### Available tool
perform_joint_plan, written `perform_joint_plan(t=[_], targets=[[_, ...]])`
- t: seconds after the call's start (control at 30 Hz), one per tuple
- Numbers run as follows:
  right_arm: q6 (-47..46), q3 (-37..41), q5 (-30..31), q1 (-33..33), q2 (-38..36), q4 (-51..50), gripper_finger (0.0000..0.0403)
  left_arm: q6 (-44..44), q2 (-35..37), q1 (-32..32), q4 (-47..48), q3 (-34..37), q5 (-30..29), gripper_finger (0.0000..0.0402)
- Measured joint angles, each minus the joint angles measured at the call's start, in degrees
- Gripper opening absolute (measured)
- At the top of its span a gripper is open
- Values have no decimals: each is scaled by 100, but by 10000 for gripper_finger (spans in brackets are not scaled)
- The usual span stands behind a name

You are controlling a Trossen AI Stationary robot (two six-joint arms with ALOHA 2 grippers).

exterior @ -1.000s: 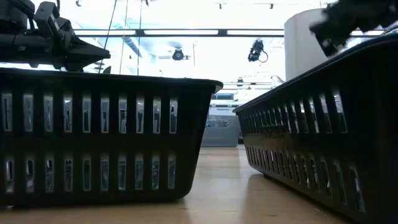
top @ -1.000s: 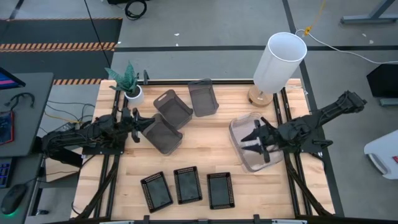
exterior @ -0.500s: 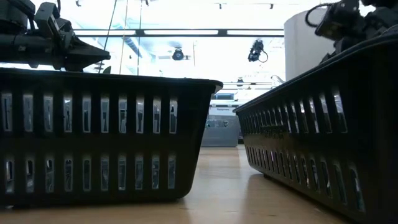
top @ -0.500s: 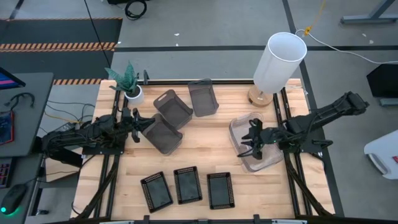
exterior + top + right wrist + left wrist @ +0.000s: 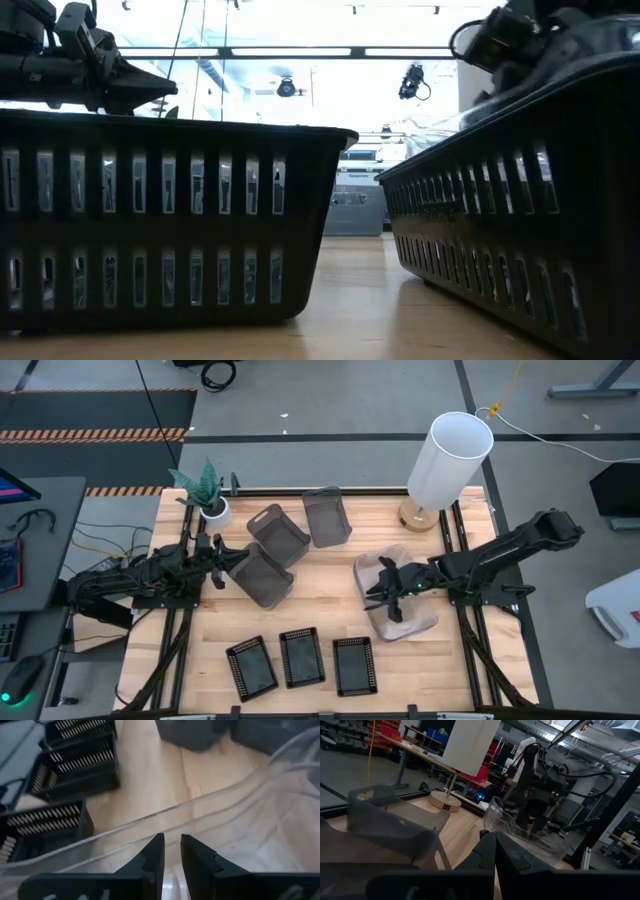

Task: Stack baskets by color
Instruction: Adjust the stacked transparent bin, then stack the left gray bin on the middle gray bin

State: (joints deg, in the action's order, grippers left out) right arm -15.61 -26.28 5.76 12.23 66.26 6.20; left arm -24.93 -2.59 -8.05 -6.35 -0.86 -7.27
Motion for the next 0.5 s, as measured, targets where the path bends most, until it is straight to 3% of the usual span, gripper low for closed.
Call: perform_joint_plan(t=[0.1, 0.2, 0.5], targets=[[123, -163, -162, -112, 406, 361, 66, 0, 0, 0, -5, 0, 0, 7], [326, -523, -435, -202, 468, 21, 66, 0, 0, 0, -4, 0, 0, 7], [681, -485, -382, -171, -981, -347, 65, -1, 0, 0, -3, 0, -2, 7]])
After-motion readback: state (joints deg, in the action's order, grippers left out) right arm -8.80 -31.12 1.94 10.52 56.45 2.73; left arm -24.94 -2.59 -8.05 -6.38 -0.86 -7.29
